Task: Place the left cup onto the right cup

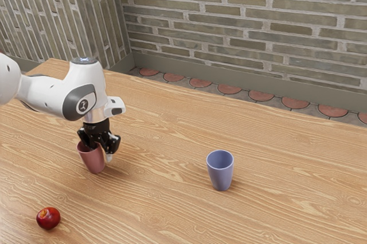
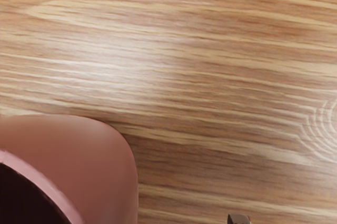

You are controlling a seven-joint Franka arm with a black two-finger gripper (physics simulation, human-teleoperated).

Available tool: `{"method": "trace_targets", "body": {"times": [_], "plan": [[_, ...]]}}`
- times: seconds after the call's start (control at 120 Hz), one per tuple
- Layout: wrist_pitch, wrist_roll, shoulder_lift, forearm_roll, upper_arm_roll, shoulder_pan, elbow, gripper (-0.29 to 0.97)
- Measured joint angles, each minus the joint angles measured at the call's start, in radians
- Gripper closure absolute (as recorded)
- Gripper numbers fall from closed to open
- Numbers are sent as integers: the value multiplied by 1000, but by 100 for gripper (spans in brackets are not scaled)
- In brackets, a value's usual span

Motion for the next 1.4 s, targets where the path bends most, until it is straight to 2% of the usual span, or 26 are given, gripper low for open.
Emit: {"method": "trace_targets", "body": {"times": [0.108,0.25,0.375,0.625,0.958,1.217,1.4], "plan": [[1,-2,1,0,0,1,0,64],[-2,-5,0,1,0,4,1,72],[-17,-6,-1,13,1,3,33,75],[-159,-6,-7,40,-10,-24,247,76],[-257,15,15,16,-160,-43,405,77],[-307,30,111,10,-224,-139,555,78],[-324,25,126,18,-344,-146,579,78]]}}
